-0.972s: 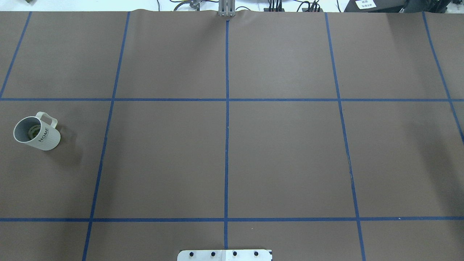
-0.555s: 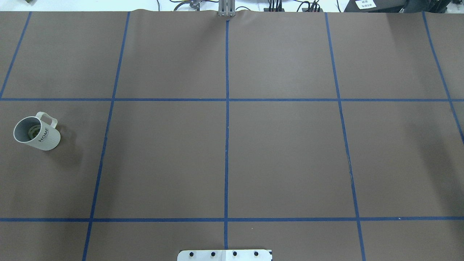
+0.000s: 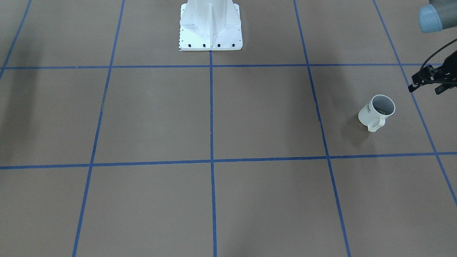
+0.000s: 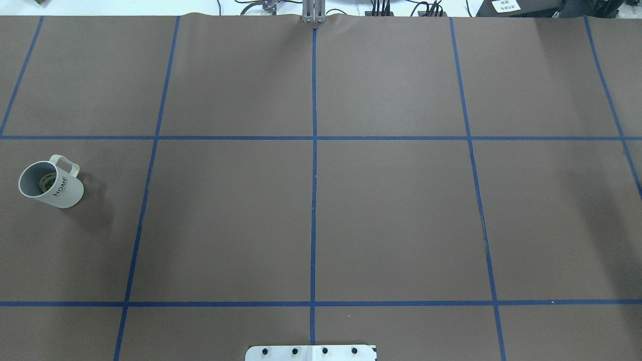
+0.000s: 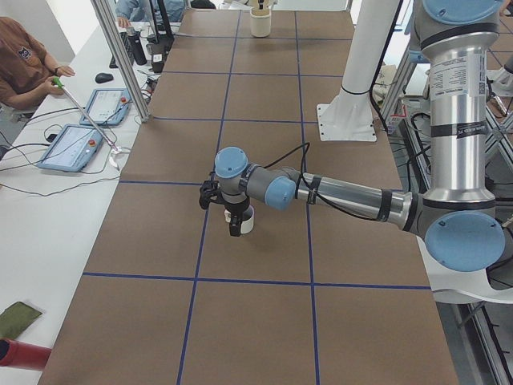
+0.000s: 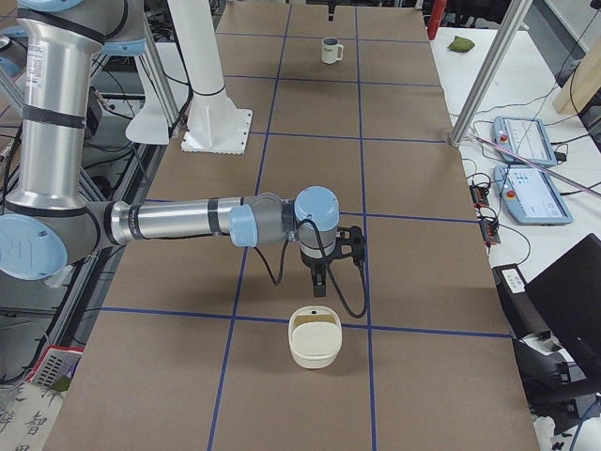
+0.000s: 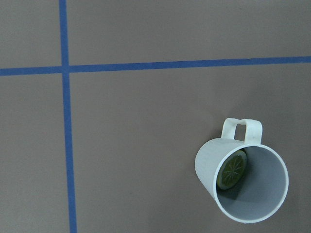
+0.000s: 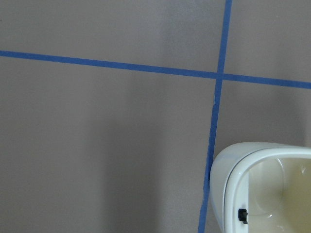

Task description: Left arm hands cup to right arm to dump lemon

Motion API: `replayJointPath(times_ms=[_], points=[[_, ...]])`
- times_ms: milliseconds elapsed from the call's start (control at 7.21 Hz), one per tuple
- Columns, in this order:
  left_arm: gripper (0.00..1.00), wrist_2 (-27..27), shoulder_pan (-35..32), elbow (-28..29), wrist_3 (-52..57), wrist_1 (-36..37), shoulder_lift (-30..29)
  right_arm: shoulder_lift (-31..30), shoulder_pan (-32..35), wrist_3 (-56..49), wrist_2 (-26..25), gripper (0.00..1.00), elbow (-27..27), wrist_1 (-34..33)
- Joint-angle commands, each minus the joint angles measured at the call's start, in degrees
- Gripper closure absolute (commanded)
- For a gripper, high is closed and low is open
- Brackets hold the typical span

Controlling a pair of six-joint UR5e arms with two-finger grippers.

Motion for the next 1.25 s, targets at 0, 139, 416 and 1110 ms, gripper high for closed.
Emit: replayJointPath(times_ms=[0, 139, 416, 1110], points=[[0.0, 0.29, 2.87, 4.53, -0.84, -0.61, -3.19, -0.17, -0.22, 0.12, 0.32, 0.0, -0.38, 1.74], [0.0, 0.38, 4.72, 6.64, -0.85, -0.61, -4.86, -0.17, -0.22, 0.03, 0.41, 0.0, -0.38, 1.74], [0.0, 0.47, 7.71, 8.23, -3.28, -0.79, -5.84, -0.17, -0.39, -0.06, 1.63, 0.0, -0.38, 1.74], [1.0, 0.38, 10.01, 9.91, -5.15, -1.59, -6.89, 0.01, -1.27, 0.12, 1.64, 0.0, -0.47, 1.74]])
